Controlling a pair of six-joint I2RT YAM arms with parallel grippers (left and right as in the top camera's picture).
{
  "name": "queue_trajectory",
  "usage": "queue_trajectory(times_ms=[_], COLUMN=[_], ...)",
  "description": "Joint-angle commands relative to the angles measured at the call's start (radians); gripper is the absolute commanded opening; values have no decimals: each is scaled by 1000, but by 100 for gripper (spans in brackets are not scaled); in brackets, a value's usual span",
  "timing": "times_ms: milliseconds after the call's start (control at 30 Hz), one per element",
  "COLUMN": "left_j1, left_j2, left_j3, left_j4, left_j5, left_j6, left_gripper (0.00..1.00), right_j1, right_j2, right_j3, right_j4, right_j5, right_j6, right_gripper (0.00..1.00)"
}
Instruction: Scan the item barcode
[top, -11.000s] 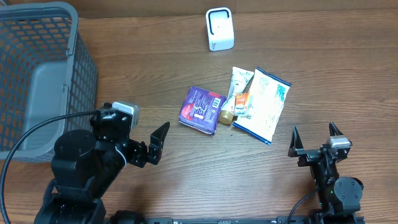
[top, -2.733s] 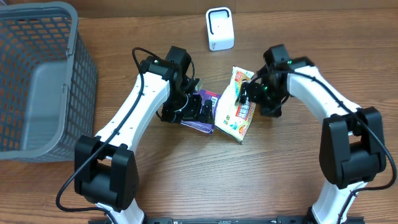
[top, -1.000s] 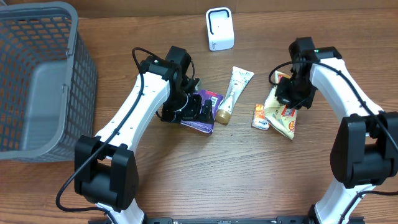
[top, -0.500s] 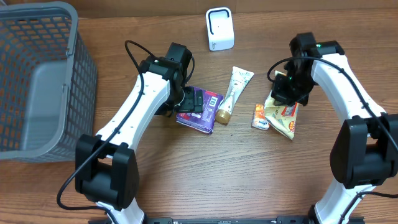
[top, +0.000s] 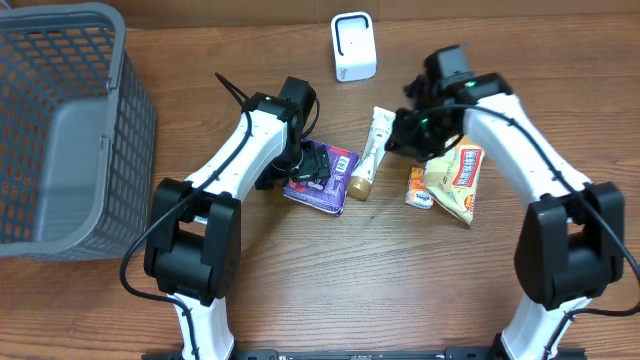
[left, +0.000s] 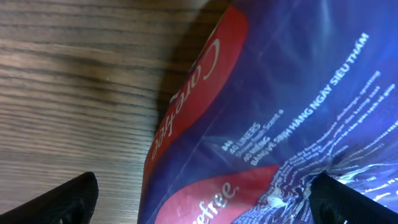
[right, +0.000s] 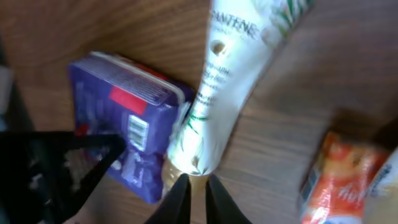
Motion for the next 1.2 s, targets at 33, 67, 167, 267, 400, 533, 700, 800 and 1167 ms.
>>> queue_trajectory(times_ms=[33,67,167,267,400,533,700,800,1167], left_j1=[11,14,28,42,53,53,51,51,51], left_j2=[53,56,56,56,56,56,56,56,56], left_j3=[-5,-5,-5,-5,-5,-5,-5,-5,-5], left_j4=[-23,-32,-49,-54,-63,-72,-71,-71,-101], left_j5=[-38,-39,-47,-50,-50,-49,-49,-49,3], left_j6=[-23,-23,-23,-23,-23,-23,-23,-23,22], left_gripper=[100,100,100,100,100,100,100,100,100], right_j1=[23,21,-14,-67,-150,-207,-213,-195,-180], right_j2=[-9,-11,-22,-39,-43,-35,-19,-19,-19], right_j3=[-23,-23,-3,25,31,5,-40,-100,-312], right_j4=[-56,-74,-144,-218,-253,-246,-199,-129,93], right_j5=[312,338,380,423,436,435,413,362,310], right_j6=[189,192,175,173,134,132,131,124,114], right_gripper=[4,4,4,11,25,17,8,8,4])
